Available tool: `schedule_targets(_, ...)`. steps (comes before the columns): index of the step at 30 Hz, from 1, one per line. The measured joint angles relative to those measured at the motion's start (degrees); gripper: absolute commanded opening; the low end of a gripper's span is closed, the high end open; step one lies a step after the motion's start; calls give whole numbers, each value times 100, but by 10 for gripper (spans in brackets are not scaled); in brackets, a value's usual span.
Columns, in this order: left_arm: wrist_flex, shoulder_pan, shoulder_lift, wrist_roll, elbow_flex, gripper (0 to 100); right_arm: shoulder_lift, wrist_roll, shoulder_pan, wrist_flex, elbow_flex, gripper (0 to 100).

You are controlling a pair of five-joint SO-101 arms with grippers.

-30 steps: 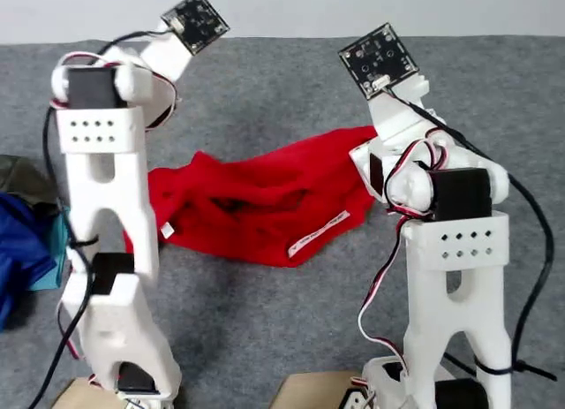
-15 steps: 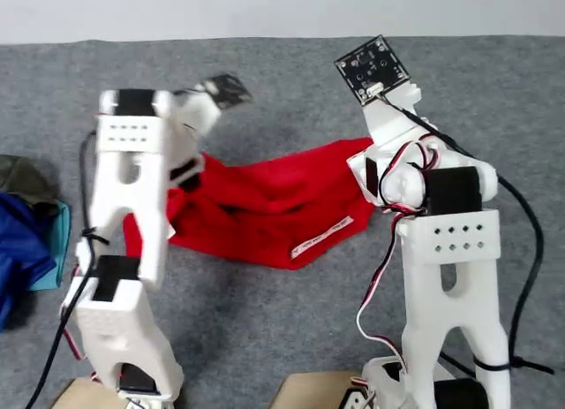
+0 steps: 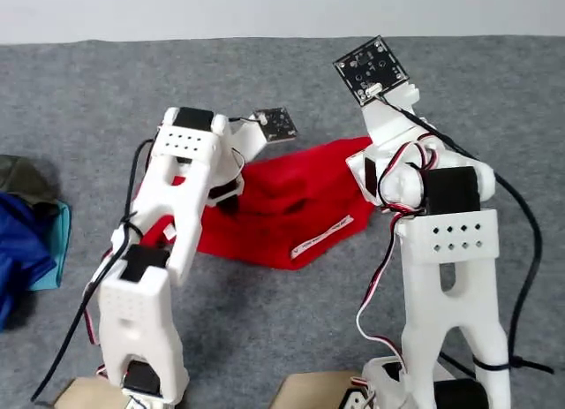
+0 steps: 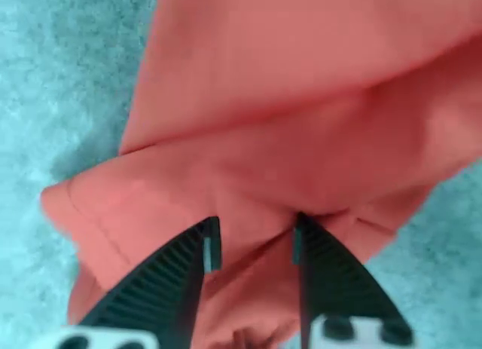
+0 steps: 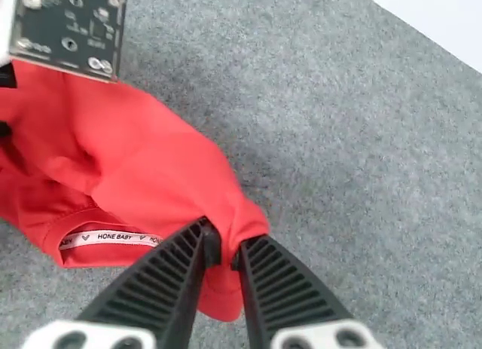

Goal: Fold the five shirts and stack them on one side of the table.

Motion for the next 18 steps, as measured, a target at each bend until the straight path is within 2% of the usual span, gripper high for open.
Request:
schedule_targets(7,79,-176,668,0,-738,160,0,0,0,0,0,9)
schedule_targets(13,1037,-114,730,0,-1503,160,0,0,0,0,0,9)
schedule_targets(18,1196,158,730,0,-1565,160,0,0,0,0,0,9)
